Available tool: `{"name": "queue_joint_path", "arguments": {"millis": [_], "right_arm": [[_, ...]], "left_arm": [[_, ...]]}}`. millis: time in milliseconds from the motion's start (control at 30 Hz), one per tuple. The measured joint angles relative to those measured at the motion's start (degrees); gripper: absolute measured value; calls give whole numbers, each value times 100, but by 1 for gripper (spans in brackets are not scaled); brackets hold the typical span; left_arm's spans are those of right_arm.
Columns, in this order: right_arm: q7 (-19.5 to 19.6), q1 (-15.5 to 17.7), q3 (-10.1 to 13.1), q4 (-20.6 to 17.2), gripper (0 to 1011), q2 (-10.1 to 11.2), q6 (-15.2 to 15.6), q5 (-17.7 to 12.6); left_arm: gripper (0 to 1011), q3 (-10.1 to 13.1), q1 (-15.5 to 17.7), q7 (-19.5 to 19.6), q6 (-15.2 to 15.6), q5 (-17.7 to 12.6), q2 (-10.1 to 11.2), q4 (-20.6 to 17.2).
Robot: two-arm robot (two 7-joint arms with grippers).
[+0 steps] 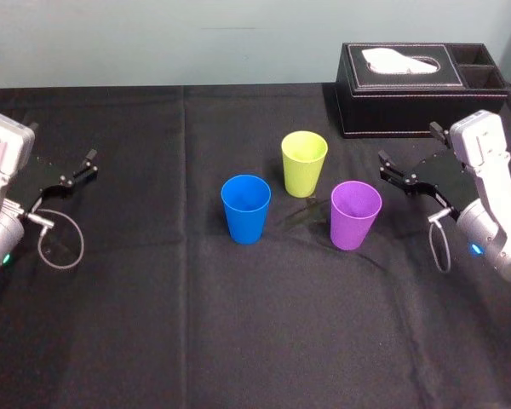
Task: Stack the three plastic cups sequentially using one hand.
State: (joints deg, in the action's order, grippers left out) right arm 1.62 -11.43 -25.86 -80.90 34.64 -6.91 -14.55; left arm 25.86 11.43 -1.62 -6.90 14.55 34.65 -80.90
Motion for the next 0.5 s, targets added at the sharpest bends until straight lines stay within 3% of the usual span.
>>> {"name": "queue_joint_path", "arguments": {"millis": [500], "right_arm": [[0,0,0,0,1000,0,0,0]], "left_arm": [[1010,0,0,0,0,0,0,0]]}}
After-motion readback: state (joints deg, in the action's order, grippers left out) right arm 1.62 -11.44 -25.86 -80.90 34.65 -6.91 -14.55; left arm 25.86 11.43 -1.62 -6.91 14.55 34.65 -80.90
